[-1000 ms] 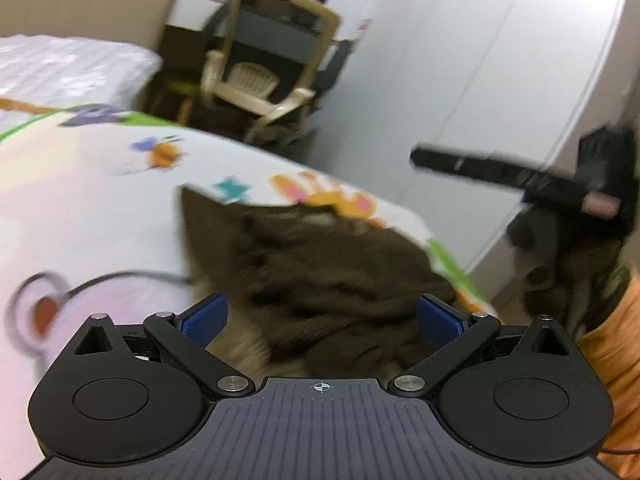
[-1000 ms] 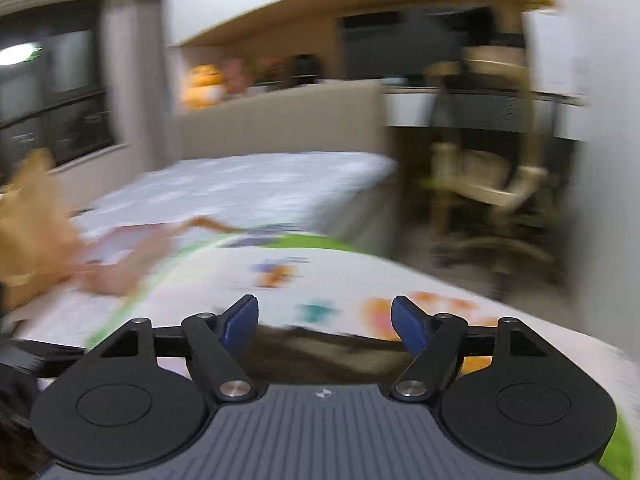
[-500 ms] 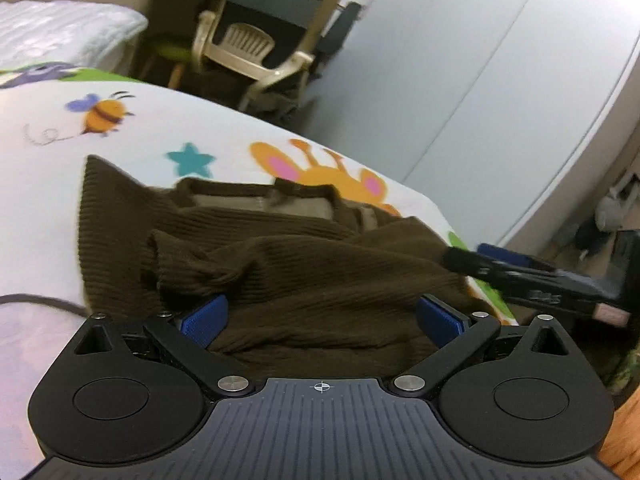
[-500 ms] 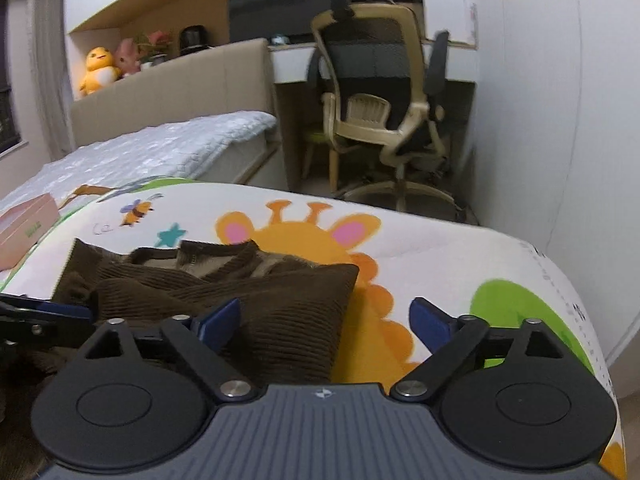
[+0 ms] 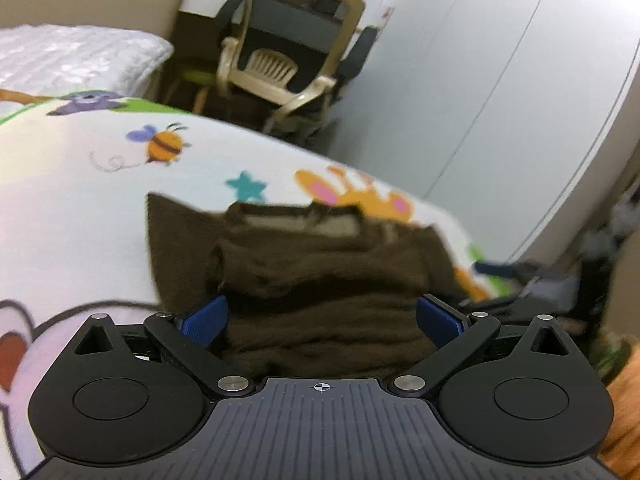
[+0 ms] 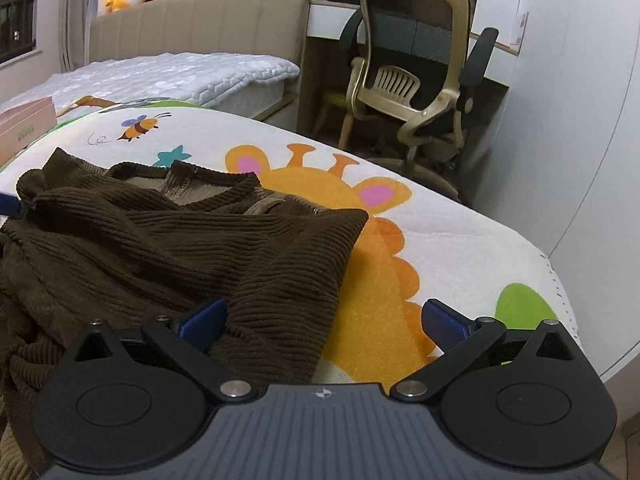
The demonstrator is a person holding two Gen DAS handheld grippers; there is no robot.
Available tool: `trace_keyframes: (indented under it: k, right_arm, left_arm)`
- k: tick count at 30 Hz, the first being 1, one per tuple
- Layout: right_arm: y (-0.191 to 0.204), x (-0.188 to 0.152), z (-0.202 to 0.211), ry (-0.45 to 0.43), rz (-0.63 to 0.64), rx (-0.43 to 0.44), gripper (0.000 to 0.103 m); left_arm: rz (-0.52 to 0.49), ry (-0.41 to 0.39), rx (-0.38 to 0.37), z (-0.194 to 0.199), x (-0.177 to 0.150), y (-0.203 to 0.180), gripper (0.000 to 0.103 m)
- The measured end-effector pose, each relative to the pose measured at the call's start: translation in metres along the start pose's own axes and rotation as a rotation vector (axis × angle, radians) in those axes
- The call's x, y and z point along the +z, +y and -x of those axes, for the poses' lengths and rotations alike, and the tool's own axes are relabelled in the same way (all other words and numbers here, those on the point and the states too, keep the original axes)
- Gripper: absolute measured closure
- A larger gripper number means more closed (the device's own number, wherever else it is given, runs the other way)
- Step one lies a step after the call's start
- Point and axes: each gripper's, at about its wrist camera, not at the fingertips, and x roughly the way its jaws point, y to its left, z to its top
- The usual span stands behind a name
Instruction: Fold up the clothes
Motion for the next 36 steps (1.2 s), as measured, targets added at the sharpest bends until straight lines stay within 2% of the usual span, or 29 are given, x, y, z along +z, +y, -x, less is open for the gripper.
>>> trace_keyframes:
  k: [4,5,7,10,15,22,26,33,36]
  right_arm:
    - [0.004,-0.001,0.001,-0.001,-0.005,-0.022,0.000]
    - [0.005,-0.001,0.002,0.000,-0.007,-0.030,0.000]
    - [0.007,-0.001,0.003,0.001,-0.012,-0.044,0.000]
    - [0.001,-0.001,0.001,0.027,-0.059,-0.020,0.000]
    - [-0.010,0.005,-0.006,0.066,-0.105,0.037,0.000]
    - [-0.001,0.035,-0.002,-0.033,-0.038,-0.032,0.000]
    - [-0.003,0.037,-0.028,0.029,-0.043,-0.105,0.000]
    - [-0.001,0.032,-0.030,0.015,-0.037,-0.124,0.000]
    - [0.000,0.029,-0.031,0.010,-0.035,-0.132,0.000]
  left_arm:
    - [0.038,-0.040,-0.116,-0.003,0.010,-0.001,0.000]
    - [0.045,-0.037,-0.122,-0.008,0.010,-0.001,0.000]
    - [0.056,-0.010,-0.086,-0.023,0.009,0.003,0.000]
    - [0.084,0.017,-0.026,-0.037,0.003,0.015,0.000]
    - [0.053,0.016,-0.028,-0.036,0.000,0.015,0.000]
    - [-0.014,0.010,0.000,-0.038,-0.006,0.008,0.000]
    - [-0.017,0.010,0.000,-0.038,-0.007,0.008,0.000]
    - [0.027,0.027,-0.023,-0.031,-0.003,0.011,0.000]
    - [0.035,0.034,-0.092,-0.016,-0.003,0.010,0.000]
